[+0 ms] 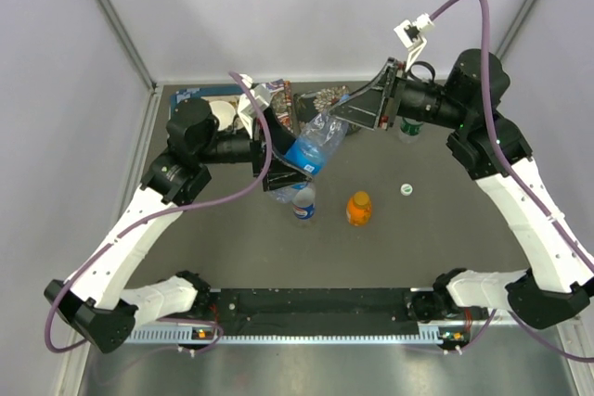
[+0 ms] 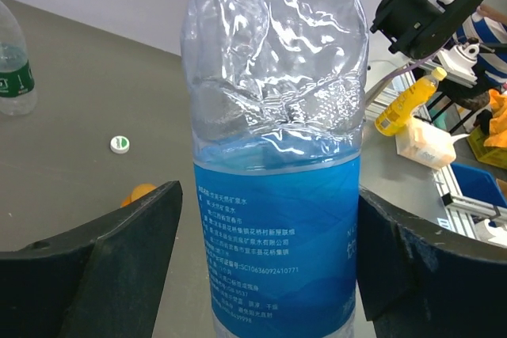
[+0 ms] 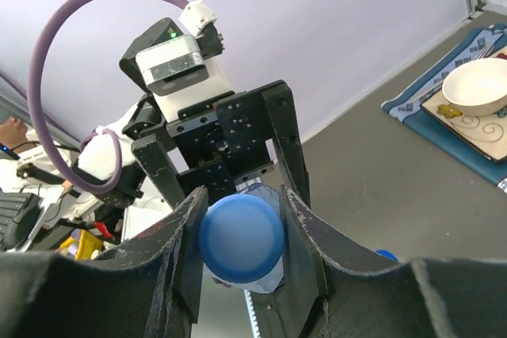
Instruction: Unscrew the bottle caps
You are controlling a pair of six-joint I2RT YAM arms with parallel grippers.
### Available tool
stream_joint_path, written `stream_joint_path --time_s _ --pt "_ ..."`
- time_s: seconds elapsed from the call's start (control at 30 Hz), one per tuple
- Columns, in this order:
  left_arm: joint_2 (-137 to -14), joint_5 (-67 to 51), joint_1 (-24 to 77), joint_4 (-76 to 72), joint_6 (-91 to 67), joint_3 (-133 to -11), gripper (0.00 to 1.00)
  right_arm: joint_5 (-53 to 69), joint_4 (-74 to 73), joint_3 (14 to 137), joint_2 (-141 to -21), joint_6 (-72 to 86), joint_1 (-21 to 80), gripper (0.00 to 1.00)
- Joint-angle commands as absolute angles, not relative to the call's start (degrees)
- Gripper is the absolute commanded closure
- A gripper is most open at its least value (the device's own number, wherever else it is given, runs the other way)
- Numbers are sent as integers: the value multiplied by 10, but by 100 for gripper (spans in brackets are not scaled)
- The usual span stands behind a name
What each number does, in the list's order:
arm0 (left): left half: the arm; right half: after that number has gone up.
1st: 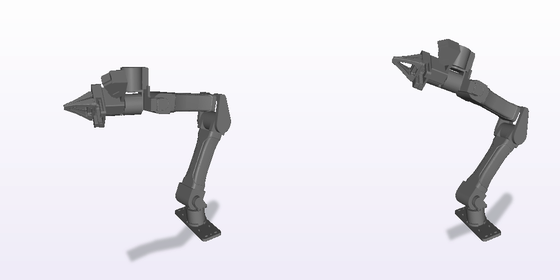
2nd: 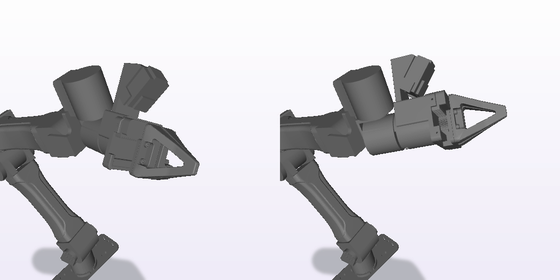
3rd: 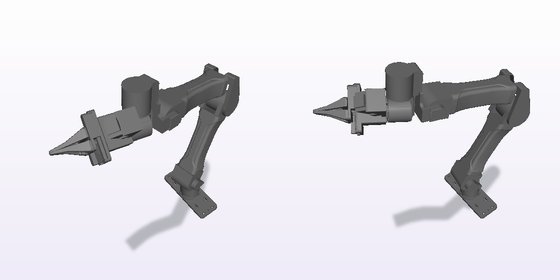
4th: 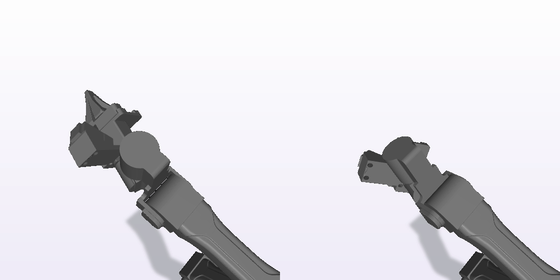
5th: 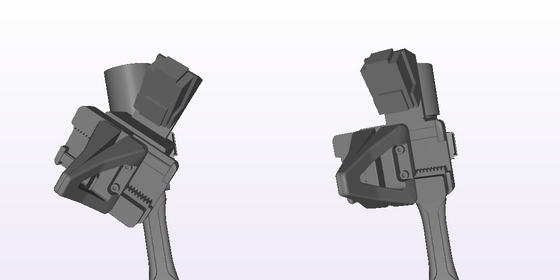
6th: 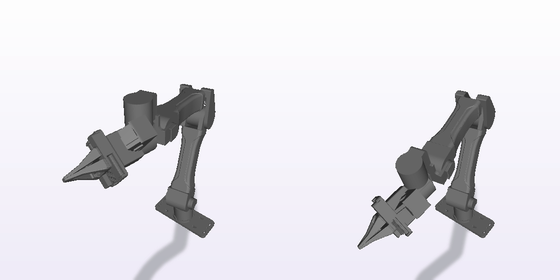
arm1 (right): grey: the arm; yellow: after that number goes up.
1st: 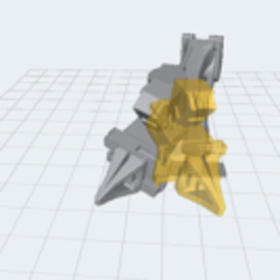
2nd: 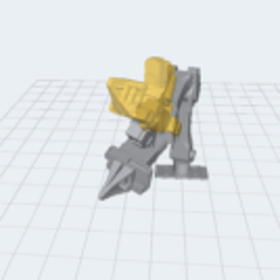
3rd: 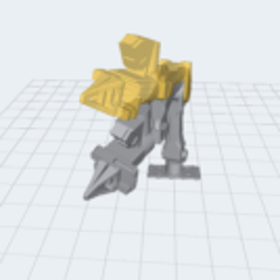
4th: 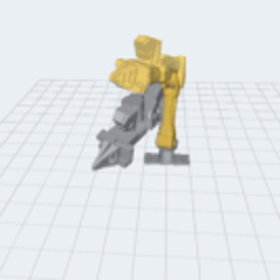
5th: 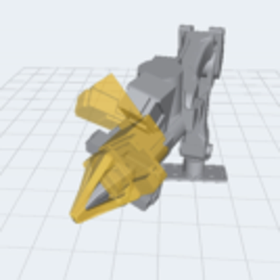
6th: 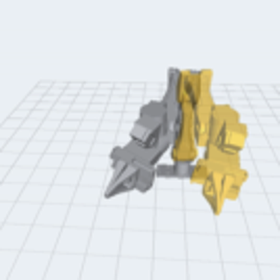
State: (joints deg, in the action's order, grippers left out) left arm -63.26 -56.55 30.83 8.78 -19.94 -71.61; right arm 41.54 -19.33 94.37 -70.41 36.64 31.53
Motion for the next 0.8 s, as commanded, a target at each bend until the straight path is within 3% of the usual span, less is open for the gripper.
stream_joint_path --time_s 0.0,0.2,0.23,0.33,0.53,0.77 --pt "-635 -572 315 101 -166 -742 22 422 -199 981 -705 355 327 100" --pt "-635 -535 319 119 -146 -735 38 389 -227 973 -689 323 330 97" --pt "-632 -527 319 120 -141 -731 41 375 -228 970 -685 320 330 77" --pt "-622 -501 319 125 -127 -723 44 340 -236 965 -666 309 330 45" --pt "-605 -428 329 139 -94 -711 54 276 -250 981 -653 320 330 19" --pt "-578 -247 405 154 -25 -700 57 168 -271 984 -646 350 331 19"
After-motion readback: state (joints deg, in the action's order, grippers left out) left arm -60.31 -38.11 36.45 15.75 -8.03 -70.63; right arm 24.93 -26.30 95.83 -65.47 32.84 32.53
